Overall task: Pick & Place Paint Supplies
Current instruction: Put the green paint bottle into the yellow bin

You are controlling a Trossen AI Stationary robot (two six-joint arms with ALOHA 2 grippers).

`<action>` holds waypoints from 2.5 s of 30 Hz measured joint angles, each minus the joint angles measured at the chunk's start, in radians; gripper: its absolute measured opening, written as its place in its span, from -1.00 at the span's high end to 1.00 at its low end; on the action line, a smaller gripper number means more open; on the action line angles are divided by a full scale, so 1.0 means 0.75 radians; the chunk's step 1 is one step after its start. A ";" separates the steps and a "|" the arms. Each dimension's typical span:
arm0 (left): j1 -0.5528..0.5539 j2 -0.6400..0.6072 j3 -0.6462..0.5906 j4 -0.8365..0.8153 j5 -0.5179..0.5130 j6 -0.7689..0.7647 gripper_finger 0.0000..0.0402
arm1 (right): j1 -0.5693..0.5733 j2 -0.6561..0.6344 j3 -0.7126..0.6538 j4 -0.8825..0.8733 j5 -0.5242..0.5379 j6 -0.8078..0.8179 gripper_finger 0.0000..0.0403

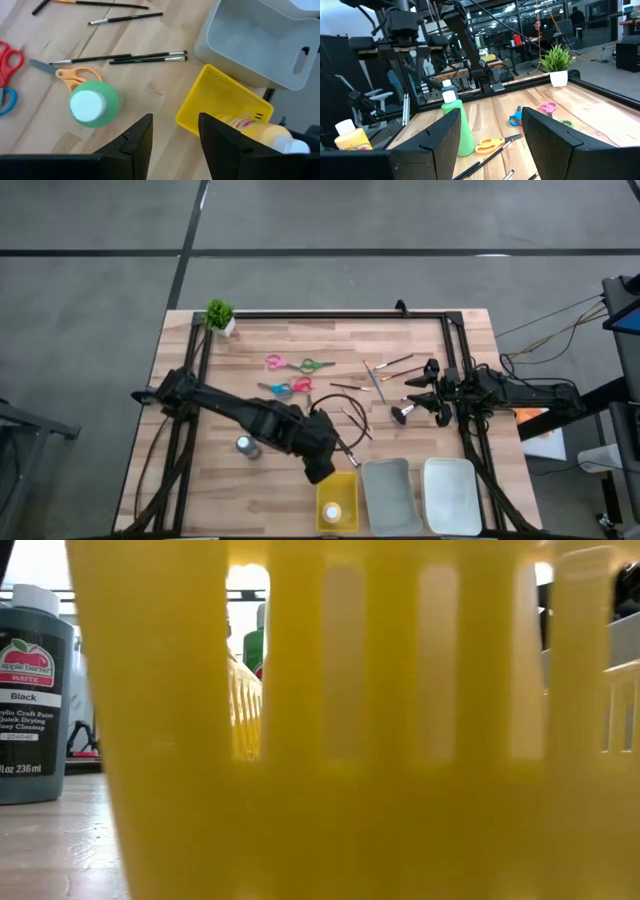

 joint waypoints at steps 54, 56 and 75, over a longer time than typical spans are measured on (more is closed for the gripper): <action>0.269 0.003 -0.263 -0.092 0.291 0.359 -0.83 | -0.001 0.000 0.001 0.000 0.000 0.000 -0.03; 0.281 0.002 -0.261 -0.076 0.290 0.368 -0.83 | -0.001 0.000 0.001 0.000 0.000 0.000 -0.03; 0.294 -0.011 -0.262 0.017 0.311 0.432 -0.83 | -0.001 0.000 0.001 0.000 0.000 0.000 -0.03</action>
